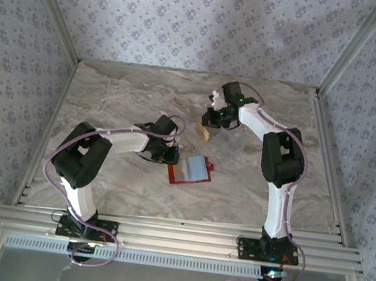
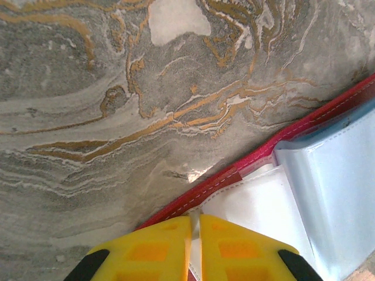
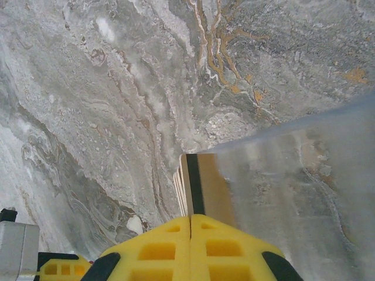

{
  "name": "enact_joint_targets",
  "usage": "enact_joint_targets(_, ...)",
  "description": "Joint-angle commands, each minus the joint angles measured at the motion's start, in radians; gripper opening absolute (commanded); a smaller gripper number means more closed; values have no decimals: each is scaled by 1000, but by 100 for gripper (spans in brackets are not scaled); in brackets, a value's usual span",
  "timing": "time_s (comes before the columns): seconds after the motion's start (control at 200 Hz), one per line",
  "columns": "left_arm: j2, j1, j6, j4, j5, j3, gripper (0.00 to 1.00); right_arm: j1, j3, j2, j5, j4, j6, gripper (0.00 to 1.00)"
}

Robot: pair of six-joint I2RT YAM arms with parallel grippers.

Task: Put the credit cards into the card holder
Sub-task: Pick up the credit card from the storage box.

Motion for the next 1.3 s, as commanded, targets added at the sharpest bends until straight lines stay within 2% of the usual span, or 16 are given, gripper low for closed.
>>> enact_joint_targets(0.0, 41, -15, 15, -35, 12, -1, 13, -5, -5, -47, 3, -36, -6, 3)
enact_joint_targets(0.33, 42, -15, 15, -37, 10, 0, 13, -4, -9, -83, 74, -43, -10, 0)
enact_joint_targets(0.6, 37, -15, 16, -36, 10, -1, 13, 25, -64, -200, 303, 2, -8, 0)
enact_joint_targets(0.869, 34, -16, 20, -40, 10, 0, 13, 44, -194, -368, 457, 123, 31, 0)
enact_joint_targets(1.114, 15, -16, 20, -31, 21, -8, 13, 54, -295, -496, 470, 160, 63, 0)
enact_joint_targets(1.294, -12, -15, 21, -22, 21, -17, 13, 81, -362, -569, 388, 147, 92, 0)
